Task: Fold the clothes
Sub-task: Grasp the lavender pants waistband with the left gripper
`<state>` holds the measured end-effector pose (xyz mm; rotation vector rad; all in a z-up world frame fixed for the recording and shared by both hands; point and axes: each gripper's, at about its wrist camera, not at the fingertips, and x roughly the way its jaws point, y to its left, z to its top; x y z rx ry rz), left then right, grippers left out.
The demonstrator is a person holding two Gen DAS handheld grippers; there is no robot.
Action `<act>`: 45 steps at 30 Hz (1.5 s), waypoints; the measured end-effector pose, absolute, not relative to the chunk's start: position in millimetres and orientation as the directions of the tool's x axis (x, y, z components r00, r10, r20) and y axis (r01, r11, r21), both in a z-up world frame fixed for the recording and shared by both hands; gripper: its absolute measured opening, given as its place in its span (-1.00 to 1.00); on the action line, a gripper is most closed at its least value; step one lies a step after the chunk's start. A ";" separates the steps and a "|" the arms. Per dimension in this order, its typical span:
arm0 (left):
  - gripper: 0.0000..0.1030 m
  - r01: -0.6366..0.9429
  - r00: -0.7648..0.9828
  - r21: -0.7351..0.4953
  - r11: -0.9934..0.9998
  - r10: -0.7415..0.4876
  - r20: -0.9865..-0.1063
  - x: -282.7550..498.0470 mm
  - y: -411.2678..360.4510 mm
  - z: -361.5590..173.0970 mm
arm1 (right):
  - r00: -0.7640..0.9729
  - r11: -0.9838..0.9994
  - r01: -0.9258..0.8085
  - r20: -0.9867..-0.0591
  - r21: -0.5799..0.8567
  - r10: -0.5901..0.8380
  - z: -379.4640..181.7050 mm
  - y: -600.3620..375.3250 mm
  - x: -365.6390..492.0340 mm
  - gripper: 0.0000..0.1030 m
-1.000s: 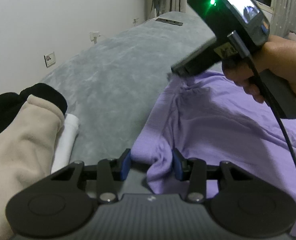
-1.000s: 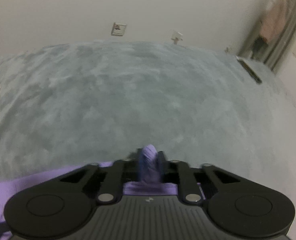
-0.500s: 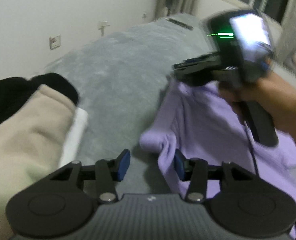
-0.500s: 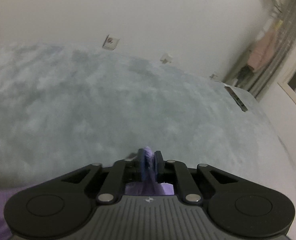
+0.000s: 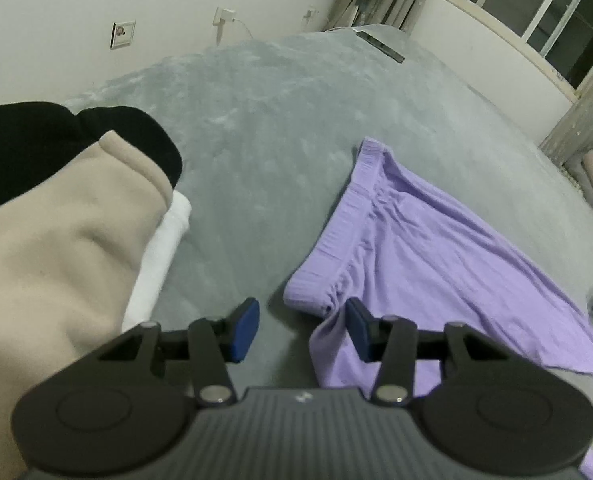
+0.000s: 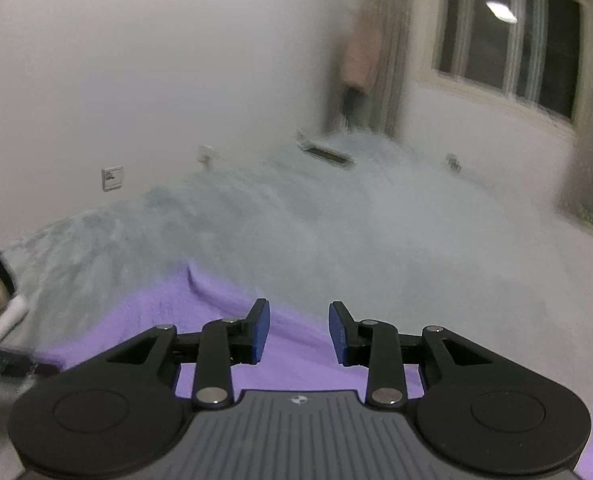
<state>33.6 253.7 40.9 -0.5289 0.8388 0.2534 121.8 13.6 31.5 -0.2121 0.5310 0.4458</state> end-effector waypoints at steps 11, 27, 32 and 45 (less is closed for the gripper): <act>-0.10 -0.408 0.699 -0.407 0.817 -0.007 -0.715 4.4 255.8 59.6 | 0.728 0.911 -0.412 -0.589 0.033 0.351 2.9 -73.5 -0.1 -0.21; -0.94 -0.439 0.727 -0.414 0.797 0.044 -0.685 19.8 242.8 36.8 | 0.691 0.874 -0.485 -0.605 0.018 0.395 -5.6 -69.9 -20.5 -0.20; -0.94 -0.419 0.769 -0.395 0.818 0.088 -0.633 3.8 246.1 53.2 | 0.650 0.857 -0.510 -0.621 0.072 0.439 -8.2 -74.6 -26.5 -0.20; -0.94 -0.432 0.734 -0.357 0.828 0.092 -0.673 4.8 243.1 48.7 | 0.766 0.980 -0.201 -0.622 0.006 0.161 -12.8 -143.5 -87.3 -0.20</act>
